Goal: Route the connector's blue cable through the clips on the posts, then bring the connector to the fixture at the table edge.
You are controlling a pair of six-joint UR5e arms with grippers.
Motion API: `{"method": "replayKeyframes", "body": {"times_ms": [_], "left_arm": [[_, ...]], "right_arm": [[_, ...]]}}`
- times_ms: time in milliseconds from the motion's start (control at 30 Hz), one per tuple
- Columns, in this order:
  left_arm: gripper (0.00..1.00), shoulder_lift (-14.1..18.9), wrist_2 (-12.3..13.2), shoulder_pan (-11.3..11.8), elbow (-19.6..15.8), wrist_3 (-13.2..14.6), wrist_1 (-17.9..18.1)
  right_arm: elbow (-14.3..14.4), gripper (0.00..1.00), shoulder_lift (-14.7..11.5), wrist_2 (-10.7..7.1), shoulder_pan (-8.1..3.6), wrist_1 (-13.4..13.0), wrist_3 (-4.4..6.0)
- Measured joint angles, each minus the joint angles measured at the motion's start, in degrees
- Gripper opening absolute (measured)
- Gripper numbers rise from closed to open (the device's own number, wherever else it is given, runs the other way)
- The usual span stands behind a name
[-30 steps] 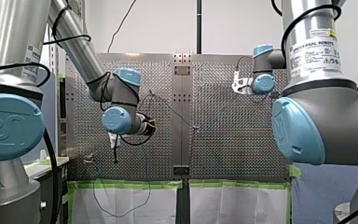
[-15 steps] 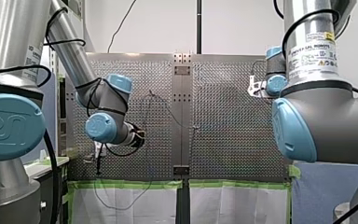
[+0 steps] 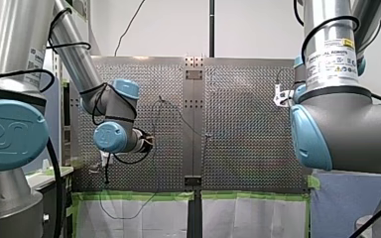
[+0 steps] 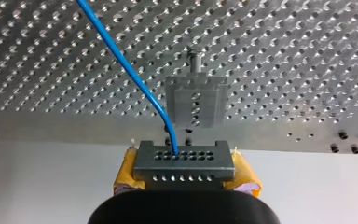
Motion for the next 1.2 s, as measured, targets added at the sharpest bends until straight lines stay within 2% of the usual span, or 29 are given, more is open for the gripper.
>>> {"method": "replayKeyframes", "body": {"times_ms": [133,300,667,900,1200], "left_arm": [[1.00,0.0,-1.8,0.0,0.0,0.0,0.1],[1.00,0.0,-3.5,0.0,0.0,0.0,0.1],[1.00,0.0,-4.0,0.0,0.0,0.1,0.4],[1.00,0.0,-5.4,0.0,0.0,0.1,-0.5],[1.00,0.0,-5.7,0.0,0.0,0.2,-0.8]], "right_arm": [[-0.8,0.00,0.6,-2.03,-0.68,-0.3,0.40],[-2.8,0.00,2.6,-4.64,-1.33,0.4,-0.05],[-5.2,0.00,3.7,-9.63,-2.92,0.6,-0.15],[-5.7,0.00,3.7,-12.51,-3.94,0.6,-0.29],[-6.1,0.00,3.9,-16.24,-5.55,0.3,-0.29]]}}
